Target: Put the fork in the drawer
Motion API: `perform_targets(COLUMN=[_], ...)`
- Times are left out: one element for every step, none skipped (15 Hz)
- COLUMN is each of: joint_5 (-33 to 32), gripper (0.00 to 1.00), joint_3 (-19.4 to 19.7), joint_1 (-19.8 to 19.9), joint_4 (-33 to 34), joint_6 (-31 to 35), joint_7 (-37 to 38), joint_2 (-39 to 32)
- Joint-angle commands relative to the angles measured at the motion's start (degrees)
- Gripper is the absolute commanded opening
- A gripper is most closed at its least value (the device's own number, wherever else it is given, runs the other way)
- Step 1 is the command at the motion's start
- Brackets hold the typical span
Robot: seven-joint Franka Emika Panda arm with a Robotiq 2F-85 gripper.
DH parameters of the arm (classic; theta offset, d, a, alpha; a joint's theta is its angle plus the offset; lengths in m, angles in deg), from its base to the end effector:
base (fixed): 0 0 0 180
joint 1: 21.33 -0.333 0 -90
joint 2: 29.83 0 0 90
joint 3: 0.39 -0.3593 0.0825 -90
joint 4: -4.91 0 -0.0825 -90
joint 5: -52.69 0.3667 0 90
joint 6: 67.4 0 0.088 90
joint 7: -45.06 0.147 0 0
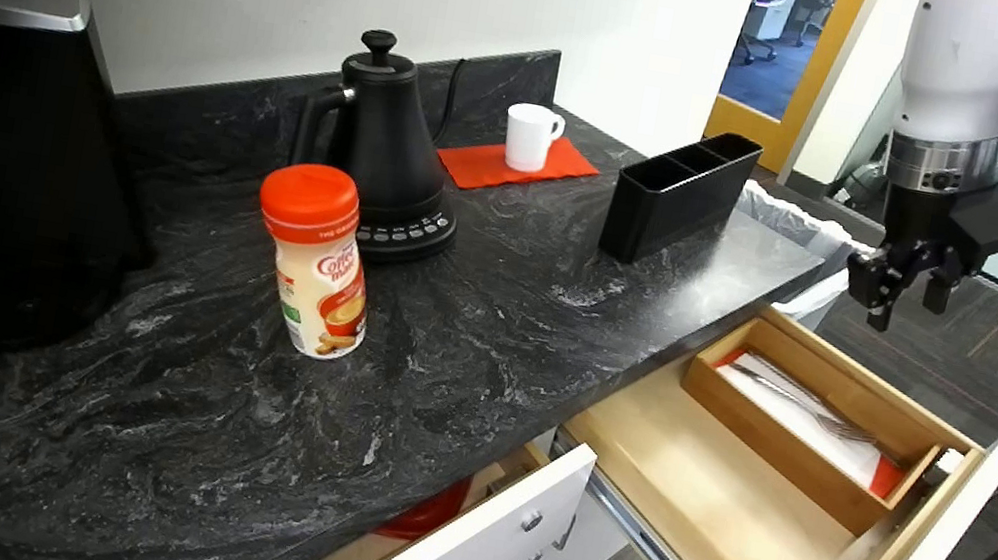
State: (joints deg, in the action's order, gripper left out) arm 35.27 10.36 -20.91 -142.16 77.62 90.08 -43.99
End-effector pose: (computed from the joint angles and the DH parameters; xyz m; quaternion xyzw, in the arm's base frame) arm 0.3993 -0.0875 0.1770 0.9249 -0.3413 -0.1074 0.1283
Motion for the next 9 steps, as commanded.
perform_targets(joint_5=[-0.4,-0.1,0.2,0.2,0.2,0.2,0.2,0.2,0.2], gripper=[0.95,0.99,0.84,0.91,0.97,0.99,0.99,0.99,0.99], joint_3=[1.3,1.3,0.9,0.9,0.8,0.8,0.8,0.8,0.8], joint_1=[-0.8,-0.9,-0.4,-0.3,-0.3,-0.2,-0.2,-0.2,-0.2], joint_4=[-0.3,0.0,0.4,0.6,0.7,0.8,0.8,0.8,0.8], joint_6=[-1.9,-2.3,-0.1,-0.1,-0.2,-0.3,-0.4,-0.4,-0.4], joint_7=[0.9,1.3,0.0,0.0,0.1,0.1,0.1,0.1,0.1], joint_2=[3.0,3.6,0.5,0.8,1.1,1.3,1.5,1.5,1.5])
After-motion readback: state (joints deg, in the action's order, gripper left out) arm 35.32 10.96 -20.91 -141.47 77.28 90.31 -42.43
